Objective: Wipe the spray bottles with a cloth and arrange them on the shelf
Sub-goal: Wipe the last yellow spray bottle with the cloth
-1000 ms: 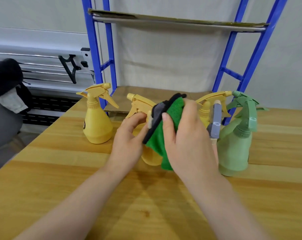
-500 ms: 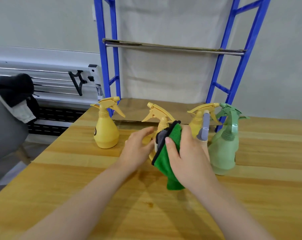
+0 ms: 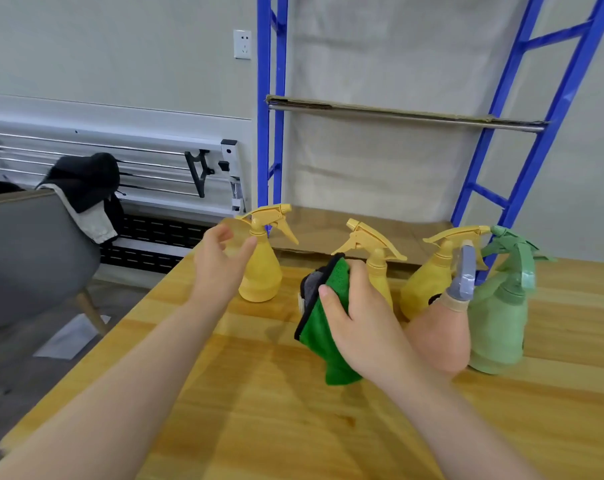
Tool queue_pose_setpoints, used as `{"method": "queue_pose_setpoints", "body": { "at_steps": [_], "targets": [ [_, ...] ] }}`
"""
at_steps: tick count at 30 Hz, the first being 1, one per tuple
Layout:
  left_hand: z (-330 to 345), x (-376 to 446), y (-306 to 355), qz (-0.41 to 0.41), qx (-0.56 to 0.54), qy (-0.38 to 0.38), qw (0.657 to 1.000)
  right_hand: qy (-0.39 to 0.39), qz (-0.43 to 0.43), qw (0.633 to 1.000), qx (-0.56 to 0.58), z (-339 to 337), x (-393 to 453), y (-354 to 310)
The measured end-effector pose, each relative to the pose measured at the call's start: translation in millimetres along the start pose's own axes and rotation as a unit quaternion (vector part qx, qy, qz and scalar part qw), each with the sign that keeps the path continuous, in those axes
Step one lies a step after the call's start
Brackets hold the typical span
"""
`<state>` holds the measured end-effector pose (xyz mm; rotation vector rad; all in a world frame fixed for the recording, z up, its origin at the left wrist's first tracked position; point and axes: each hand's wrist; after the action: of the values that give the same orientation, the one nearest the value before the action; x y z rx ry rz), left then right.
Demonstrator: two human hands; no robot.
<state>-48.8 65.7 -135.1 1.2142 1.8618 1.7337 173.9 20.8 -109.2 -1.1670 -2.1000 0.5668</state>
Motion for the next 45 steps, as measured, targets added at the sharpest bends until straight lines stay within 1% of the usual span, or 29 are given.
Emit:
{"method": "queue_pose_setpoints", "body": {
  "at_steps": [4,8,10,14,18,21,25,28,31,34,36,38,42,43,45],
  "targets": [
    [14.4,17.1,-0.1,-0.003,0.002,-0.08,0.997,0.004,0.015,0.999,0.033,10.8,8.7,2.8],
    [20.7,21.1,-6.2,0.009,-0.015,-0.078,0.997,-0.022,0.005,0.998,0.067,21.1,14.2,6.8],
    [20.2,18.8,-9.4,0.014,-0.048,-0.074,0.996,-0.024,-0.007,0.997,0.067,28.7,16.5,8.5],
    [22.0,9.3,-3.8,0.059,-0.137,-0.087,0.985,0.051,-0.01,0.993,0.107,46.5,29.0,11.8],
    [30.3,-4.2,3.3,0.045,-0.211,-0.107,0.971,0.105,0.002,0.984,0.144,61.4,45.7,22.7],
    [34.0,-12.7,1.6,0.044,-0.253,-0.111,0.96,0.142,-0.023,0.98,0.139,68.7,52.6,31.2],
    [35.0,-18.6,2.7,0.038,-0.281,-0.14,0.949,0.145,-0.076,0.979,0.123,73.1,54.0,35.6],
    [37.6,-24.8,4.8,0.047,-0.292,-0.152,0.943,0.174,-0.057,0.975,0.128,75.4,54.5,38.0],
    [40.7,-29.0,7.3,0.062,-0.282,-0.129,0.949,0.209,-0.039,0.965,0.154,75.2,54.5,38.1],
    [38.4,-26.7,6.8,0.054,-0.304,-0.11,0.945,0.245,-0.013,0.948,0.201,72.9,53.6,37.2],
    [35.8,-24.8,5.0,0.044,-0.312,-0.116,0.942,0.259,-0.014,0.941,0.217,70.8,54.1,35.7],
    [37.3,-25.8,4.4,0.04,-0.308,-0.133,0.941,0.244,-0.02,0.933,0.265,68.9,55.4,35.6],
    [43.2,-30.1,4.0,0.032,-0.301,-0.151,0.941,0.133,-0.048,0.912,0.385,70.2,54.8,36.0],
    [42.9,-29.8,4.1,0.03,-0.302,-0.152,0.941,0.106,-0.059,0.914,0.388,70.0,54.4,35.6],
    [41.4,-28.9,4.2,0.032,-0.306,-0.154,0.939,0.074,-0.075,0.94,0.325,68.6,55.1,34.2]
  ]
}}
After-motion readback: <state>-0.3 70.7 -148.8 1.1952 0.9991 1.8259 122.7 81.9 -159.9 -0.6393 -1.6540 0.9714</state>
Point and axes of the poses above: each hand's wrist, its own x-axis towards the middle knuckle, its own z-axis out of the palm, y = z × x, and after that the axes turned 2 degrees about -y, right-handed
